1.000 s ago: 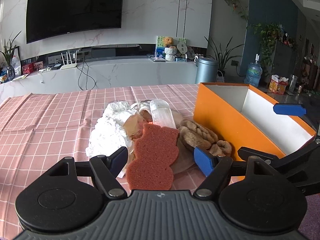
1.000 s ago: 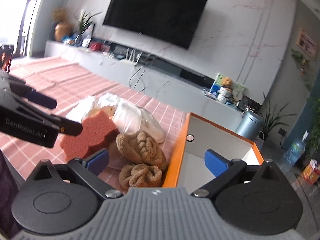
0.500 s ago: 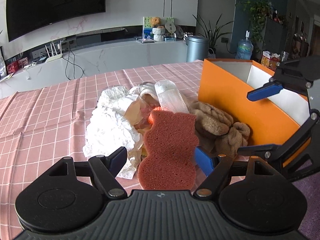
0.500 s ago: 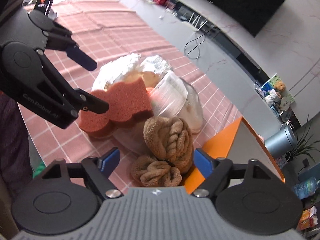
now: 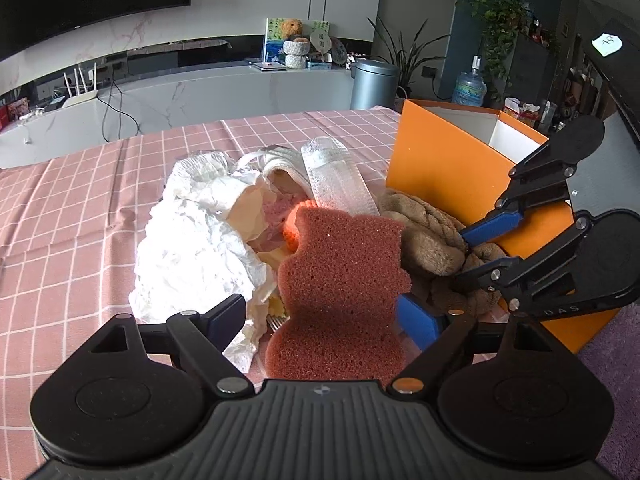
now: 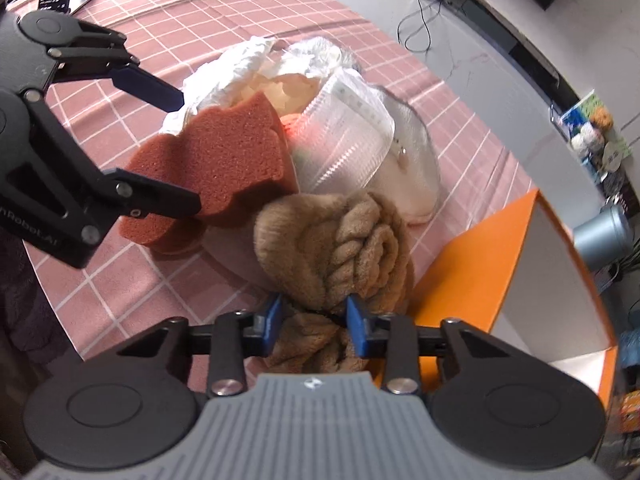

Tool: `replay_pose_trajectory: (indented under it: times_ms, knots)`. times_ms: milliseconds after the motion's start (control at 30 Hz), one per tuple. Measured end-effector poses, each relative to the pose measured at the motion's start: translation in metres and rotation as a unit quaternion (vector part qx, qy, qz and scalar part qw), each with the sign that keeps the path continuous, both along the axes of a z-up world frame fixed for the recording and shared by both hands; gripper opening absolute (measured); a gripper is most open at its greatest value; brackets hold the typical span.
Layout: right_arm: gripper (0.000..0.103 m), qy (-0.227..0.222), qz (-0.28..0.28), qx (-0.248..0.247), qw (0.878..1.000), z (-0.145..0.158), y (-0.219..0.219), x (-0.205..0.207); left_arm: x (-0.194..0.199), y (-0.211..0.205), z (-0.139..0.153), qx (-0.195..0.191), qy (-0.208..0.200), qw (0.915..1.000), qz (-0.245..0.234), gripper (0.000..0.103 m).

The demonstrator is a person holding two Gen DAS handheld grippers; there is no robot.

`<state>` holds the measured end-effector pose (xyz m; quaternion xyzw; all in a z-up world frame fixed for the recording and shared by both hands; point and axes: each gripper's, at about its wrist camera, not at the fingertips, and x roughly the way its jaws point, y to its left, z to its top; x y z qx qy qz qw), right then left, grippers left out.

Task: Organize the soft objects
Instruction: 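Move the left tool to the red sponge while the right tool reaches the braided towel, then close the left tool on the red sponge while the right tool grips the braided towel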

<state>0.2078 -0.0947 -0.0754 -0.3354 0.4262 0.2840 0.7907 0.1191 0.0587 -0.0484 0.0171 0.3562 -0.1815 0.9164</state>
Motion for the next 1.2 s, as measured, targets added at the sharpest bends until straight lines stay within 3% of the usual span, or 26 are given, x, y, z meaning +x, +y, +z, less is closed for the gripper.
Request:
replay_pose_trajectory:
  times_ms: [233,267,300,367,500,567,900,933,1000,1033,1067,1200]
  knots:
    - [0.023,0.001,-0.014,0.016,1.0,-0.003,-0.004,0.006,0.009,-0.009,-0.014,0.0,0.026,0.9996,-0.009,0.103]
    - [0.022,0.002,-0.015,0.019,1.0,-0.003,-0.005,0.007,0.008,-0.01,-0.015,0.002,0.027,0.9996,-0.004,0.101]
    - [0.021,0.002,-0.016,0.021,1.0,-0.003,-0.005,0.007,0.008,-0.01,-0.015,0.002,0.026,0.9997,-0.001,0.091]
    - [0.018,0.001,-0.017,0.025,1.0,-0.003,-0.007,0.007,0.007,-0.01,-0.014,0.004,0.025,0.9997,-0.001,0.083]
    - [0.011,-0.006,-0.021,0.033,0.999,0.0,-0.011,0.004,0.001,-0.011,-0.007,0.007,0.019,0.9998,0.006,0.078]
    - [0.0,-0.011,-0.022,0.038,0.999,0.003,-0.013,0.002,-0.002,-0.011,-0.001,0.003,0.016,0.9998,0.008,0.078]
    - [0.0,-0.052,-0.023,0.082,0.995,0.035,-0.023,-0.02,-0.026,-0.014,0.036,0.013,-0.017,0.9991,0.036,0.077]
    - [0.001,-0.052,-0.02,0.085,0.995,0.037,-0.023,-0.023,-0.027,-0.015,0.038,0.018,-0.015,0.9989,0.041,0.077]
    - [0.02,-0.041,-0.014,0.091,0.995,0.033,-0.023,-0.025,-0.028,-0.017,0.039,0.026,-0.008,0.9981,0.056,0.077]
    - [0.043,-0.039,-0.013,0.093,0.995,0.031,-0.022,-0.028,-0.028,-0.017,0.04,0.027,-0.007,0.9978,0.06,0.077]
    - [0.049,-0.039,-0.012,0.093,0.995,0.027,-0.02,-0.029,-0.029,-0.018,0.04,0.027,-0.008,0.9977,0.062,0.077]
    - [0.047,-0.057,-0.012,0.087,0.995,0.013,-0.012,-0.031,-0.031,-0.025,0.042,0.032,-0.013,0.9974,0.063,0.077]
